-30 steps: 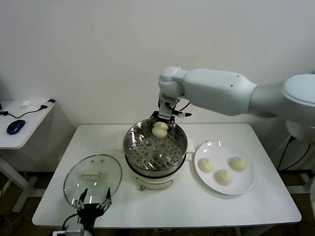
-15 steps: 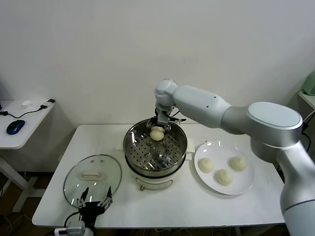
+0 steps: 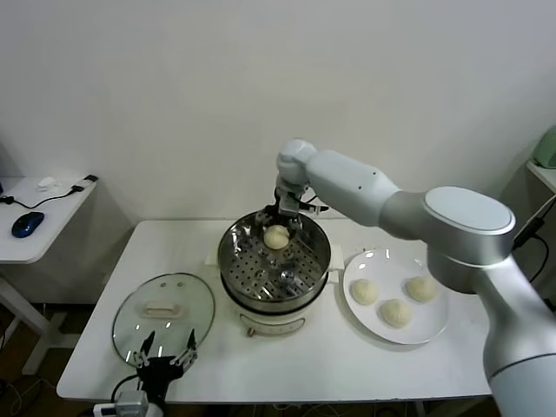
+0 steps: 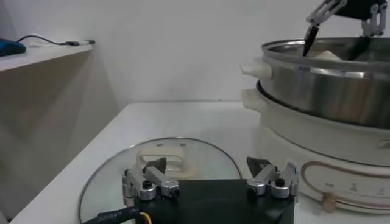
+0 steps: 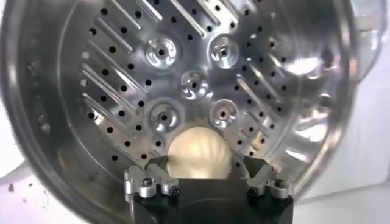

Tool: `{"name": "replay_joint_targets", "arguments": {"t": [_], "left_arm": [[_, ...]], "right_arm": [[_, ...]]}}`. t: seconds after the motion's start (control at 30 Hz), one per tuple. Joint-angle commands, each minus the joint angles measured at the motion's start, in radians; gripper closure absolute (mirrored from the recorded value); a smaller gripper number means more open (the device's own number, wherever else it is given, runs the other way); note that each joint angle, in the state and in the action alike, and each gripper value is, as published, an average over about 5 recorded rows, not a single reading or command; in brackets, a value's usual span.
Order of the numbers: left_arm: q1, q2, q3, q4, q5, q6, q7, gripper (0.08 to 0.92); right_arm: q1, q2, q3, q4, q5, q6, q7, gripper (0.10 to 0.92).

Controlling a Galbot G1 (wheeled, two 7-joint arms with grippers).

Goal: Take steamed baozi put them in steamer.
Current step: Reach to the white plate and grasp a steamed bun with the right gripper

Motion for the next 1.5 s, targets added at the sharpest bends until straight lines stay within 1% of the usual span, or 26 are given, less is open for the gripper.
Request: {"name": "replay_joint_targets", "arguments": {"t": [0.03, 0.1, 0.17, 0.3, 0.43, 0.53, 0.63, 0.77, 0.93, 1.07, 1.5], "left_arm": [[0.008, -0.006, 0.009, -0.032, 0.009, 0.004, 0.003, 0.177], [0.012, -0.008, 0.012, -0.038, 0.011, 0.004, 0.003, 0.177], [0.015, -0.009, 0.015, -0.043, 0.011, 0.004, 0.003, 0.177], [0.020, -0.007, 0.015, -0.049, 0.010, 0.002, 0.003, 0.177], [0.023, -0.006, 0.014, -0.050, 0.009, 0.001, 0.002, 0.177], [0.023, -0.007, 0.013, -0.048, 0.007, 0.001, 0.002, 0.177], [0.022, -0.008, 0.012, -0.046, 0.007, 0.001, 0.002, 0.177], [0.026, -0.007, 0.009, -0.047, 0.007, 0.002, 0.003, 0.177], [0.037, -0.010, 0.005, -0.048, 0.007, 0.001, 0.003, 0.177], [0.045, -0.012, 0.002, -0.044, 0.007, -0.001, 0.002, 0.177], [0.045, -0.015, 0.002, -0.038, 0.004, 0.001, 0.001, 0.177]], "right_arm": [[0.301, -0.148, -0.251, 0.243, 0.547, -0.097, -0.096, 0.202], [0.406, -0.222, -0.384, 0.327, 0.694, -0.189, -0.110, 0.202], [0.486, -0.307, -0.510, 0.386, 0.788, -0.309, -0.121, 0.203], [0.559, -0.457, -0.667, 0.443, 0.822, -0.531, -0.108, 0.203], [0.574, -0.583, -0.782, 0.555, 0.855, -0.752, -0.029, 0.203], [0.531, -0.658, -0.801, 0.669, 0.913, -0.932, 0.065, 0.203], [0.434, -0.704, -0.751, 0.730, 0.949, -1.053, 0.140, 0.203], [0.277, -0.708, -0.635, 0.693, 0.918, -1.123, 0.191, 0.203], [0.077, -0.648, -0.505, 0.542, 0.832, -1.143, 0.212, 0.203], [-0.040, -0.596, -0.400, 0.449, 0.801, -1.143, 0.215, 0.202], [-0.145, -0.521, -0.307, 0.350, 0.751, -1.130, 0.215, 0.203]]}}
